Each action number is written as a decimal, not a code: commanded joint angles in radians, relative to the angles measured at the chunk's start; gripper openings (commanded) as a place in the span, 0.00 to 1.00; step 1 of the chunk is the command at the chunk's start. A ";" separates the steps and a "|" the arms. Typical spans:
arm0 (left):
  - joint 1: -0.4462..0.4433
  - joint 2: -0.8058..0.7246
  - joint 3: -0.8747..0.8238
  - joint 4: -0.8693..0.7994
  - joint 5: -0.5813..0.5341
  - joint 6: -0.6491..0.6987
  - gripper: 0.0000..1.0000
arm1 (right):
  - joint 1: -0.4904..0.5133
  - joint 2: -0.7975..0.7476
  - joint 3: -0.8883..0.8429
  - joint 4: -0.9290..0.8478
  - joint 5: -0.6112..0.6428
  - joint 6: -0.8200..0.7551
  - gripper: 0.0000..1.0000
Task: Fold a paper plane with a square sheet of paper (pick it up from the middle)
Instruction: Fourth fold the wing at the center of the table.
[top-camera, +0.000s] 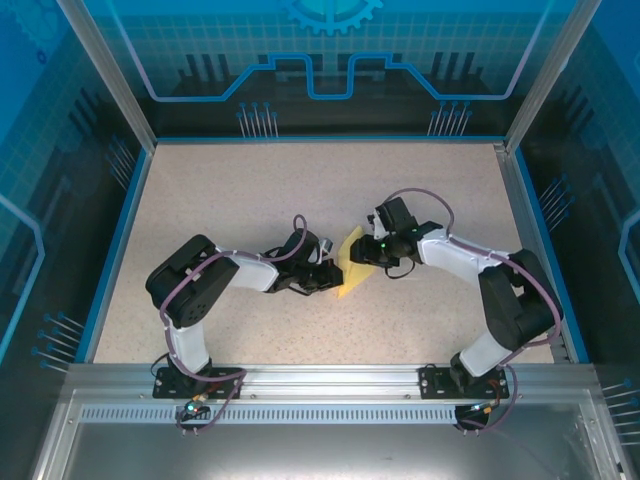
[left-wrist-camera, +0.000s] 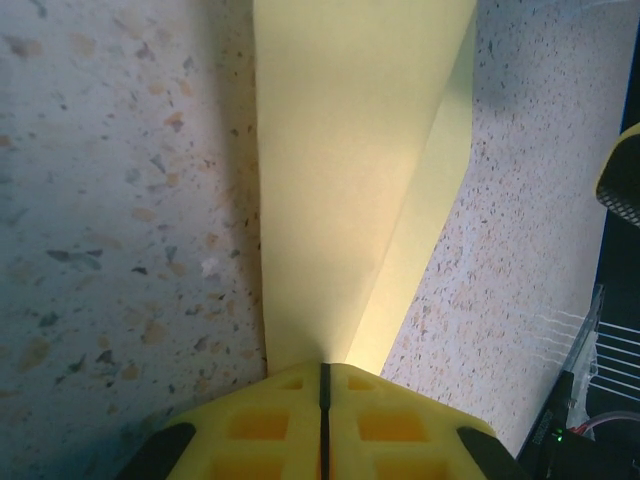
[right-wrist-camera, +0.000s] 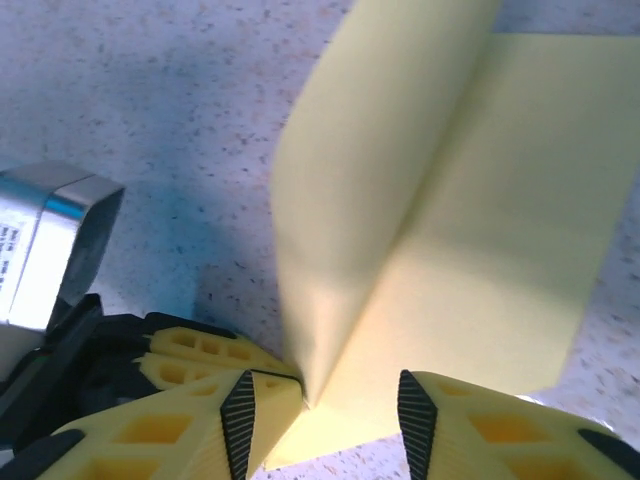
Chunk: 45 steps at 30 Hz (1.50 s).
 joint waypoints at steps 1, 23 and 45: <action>-0.004 0.012 0.004 -0.098 -0.039 0.008 0.10 | -0.005 0.038 -0.023 0.089 -0.117 -0.041 0.38; -0.015 0.027 0.039 -0.166 -0.033 0.038 0.09 | -0.018 0.208 0.034 0.102 -0.164 -0.048 0.24; -0.018 0.021 0.046 -0.181 -0.036 0.038 0.08 | -0.003 0.131 0.035 0.059 -0.208 -0.060 0.23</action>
